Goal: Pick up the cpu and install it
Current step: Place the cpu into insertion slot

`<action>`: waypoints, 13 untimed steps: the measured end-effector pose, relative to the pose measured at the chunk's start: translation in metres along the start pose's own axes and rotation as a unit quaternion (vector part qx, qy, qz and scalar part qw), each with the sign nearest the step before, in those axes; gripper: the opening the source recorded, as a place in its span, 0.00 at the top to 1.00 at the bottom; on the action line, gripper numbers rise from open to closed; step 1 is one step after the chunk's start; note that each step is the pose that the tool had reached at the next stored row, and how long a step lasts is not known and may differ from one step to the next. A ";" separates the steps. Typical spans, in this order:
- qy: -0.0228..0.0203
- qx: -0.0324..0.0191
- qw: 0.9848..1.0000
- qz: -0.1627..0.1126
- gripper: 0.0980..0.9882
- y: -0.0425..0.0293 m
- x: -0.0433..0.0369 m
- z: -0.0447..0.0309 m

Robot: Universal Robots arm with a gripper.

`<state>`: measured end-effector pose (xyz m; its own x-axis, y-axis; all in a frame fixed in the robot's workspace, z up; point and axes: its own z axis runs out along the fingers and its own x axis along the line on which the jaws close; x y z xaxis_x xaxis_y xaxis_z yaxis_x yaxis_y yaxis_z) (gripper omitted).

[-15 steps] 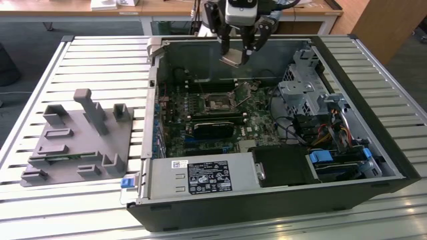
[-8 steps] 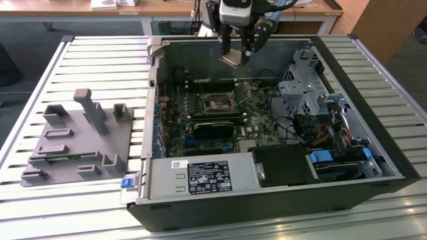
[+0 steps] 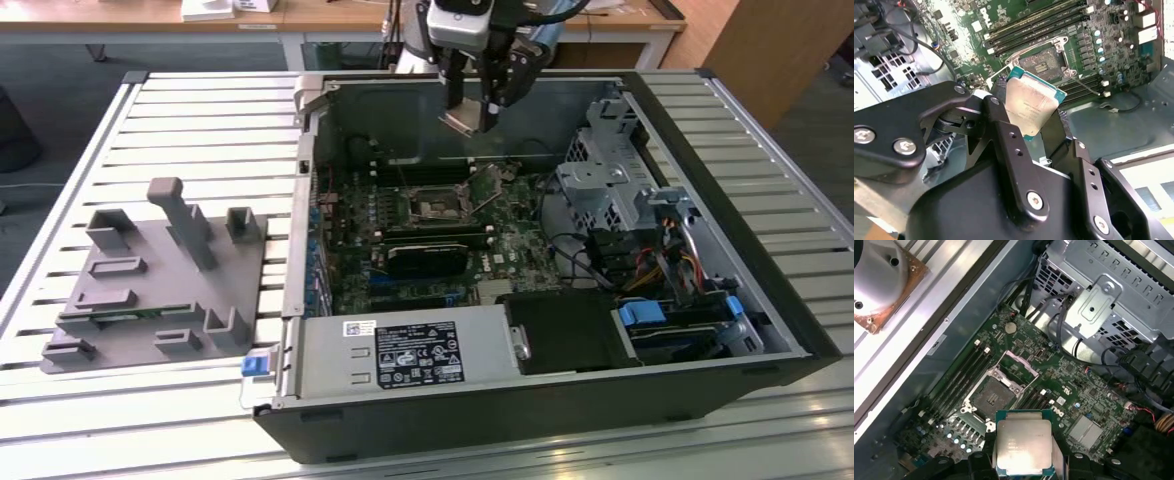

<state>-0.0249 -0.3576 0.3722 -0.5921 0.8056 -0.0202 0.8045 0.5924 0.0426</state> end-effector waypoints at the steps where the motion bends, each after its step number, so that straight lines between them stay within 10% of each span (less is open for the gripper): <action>1: 0.000 0.000 1.000 0.006 0.52 0.0000 0.0000 0.0001; 13: -0.004 0.002 0.996 0.089 0.52 0.0000 0.0001 0.0018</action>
<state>-0.0249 -0.3575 0.3705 -0.4402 0.8977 -0.0209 0.8967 0.4407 0.0421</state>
